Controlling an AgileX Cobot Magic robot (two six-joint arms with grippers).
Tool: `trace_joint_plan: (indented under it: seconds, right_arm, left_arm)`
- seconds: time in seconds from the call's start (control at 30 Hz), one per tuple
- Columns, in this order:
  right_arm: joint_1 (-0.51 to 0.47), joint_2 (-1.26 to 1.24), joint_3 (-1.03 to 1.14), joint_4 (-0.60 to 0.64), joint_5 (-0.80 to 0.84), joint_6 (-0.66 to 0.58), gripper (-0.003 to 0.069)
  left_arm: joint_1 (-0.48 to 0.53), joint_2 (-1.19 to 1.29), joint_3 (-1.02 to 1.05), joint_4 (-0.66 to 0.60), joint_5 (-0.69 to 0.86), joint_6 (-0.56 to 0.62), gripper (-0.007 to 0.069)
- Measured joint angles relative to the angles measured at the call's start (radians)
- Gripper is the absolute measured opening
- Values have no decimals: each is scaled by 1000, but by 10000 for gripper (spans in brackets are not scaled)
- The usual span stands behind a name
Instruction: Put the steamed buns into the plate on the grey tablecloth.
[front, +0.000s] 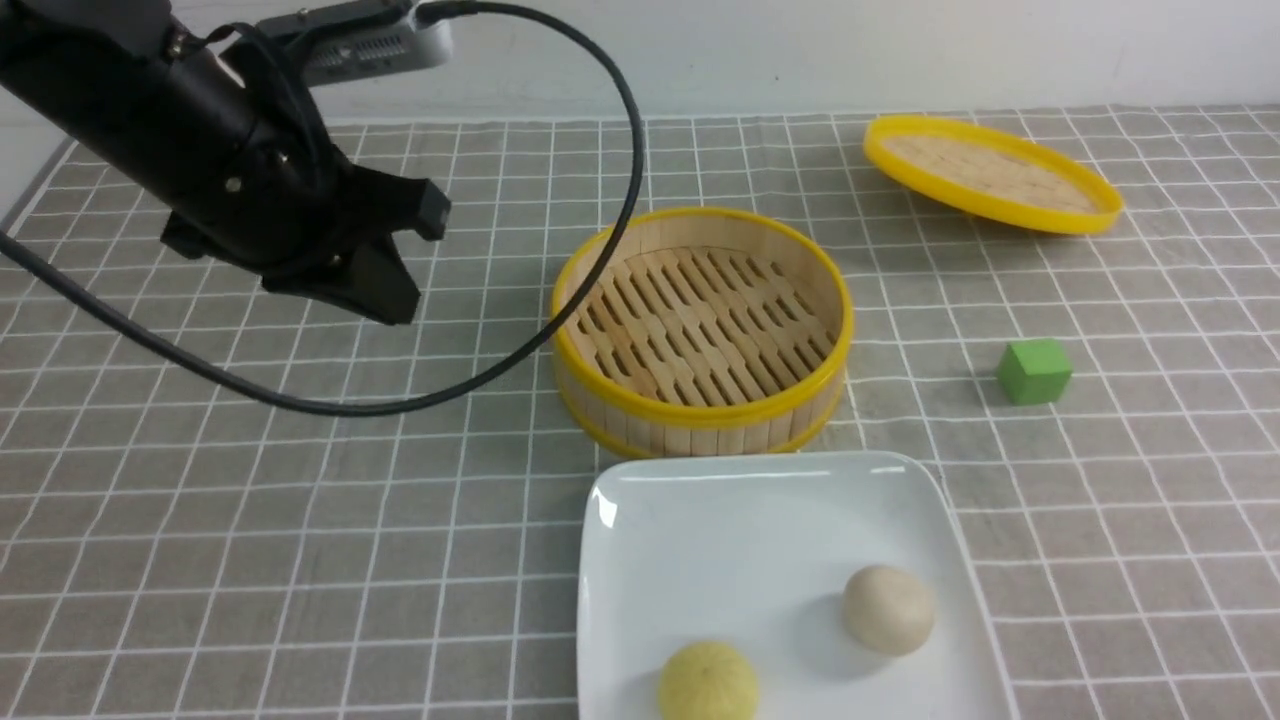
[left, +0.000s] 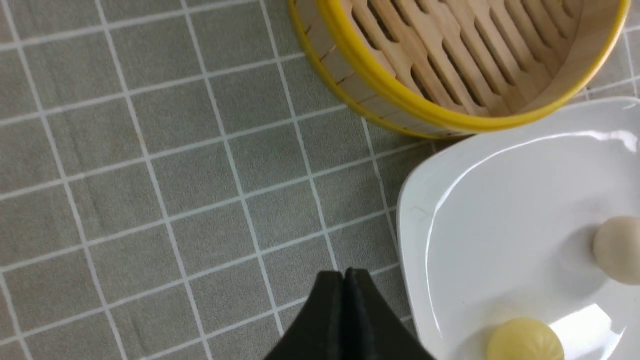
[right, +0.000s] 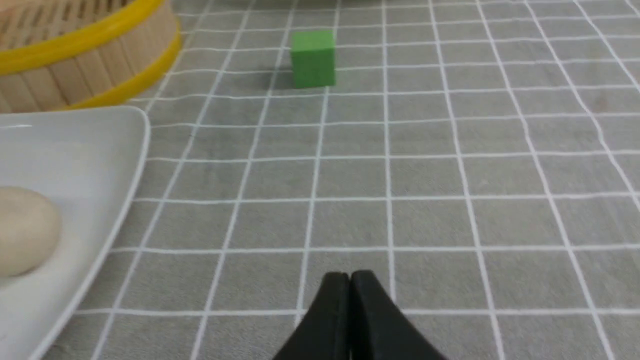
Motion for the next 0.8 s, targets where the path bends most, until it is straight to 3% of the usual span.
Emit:
trace_joint_plan:
  seconds: [0.37, 0.6, 0.7, 0.8]
  right_arm:
    - [-70, -72, -2, 1, 33, 1, 26]
    - [-72, -72, -2, 1, 34, 1, 35]
    - [-72, -72, -2, 1, 34, 1, 41]
    - [-72, -72, -2, 1, 34, 1, 44]
  left_arm:
    - [0, -264, 0, 35, 51, 0, 2]
    - [0, -514, 5, 166, 148, -36, 2]
    - [0, -639, 64, 224, 155, -63, 2]
    - [0, -742, 179, 204, 129, -89, 2]
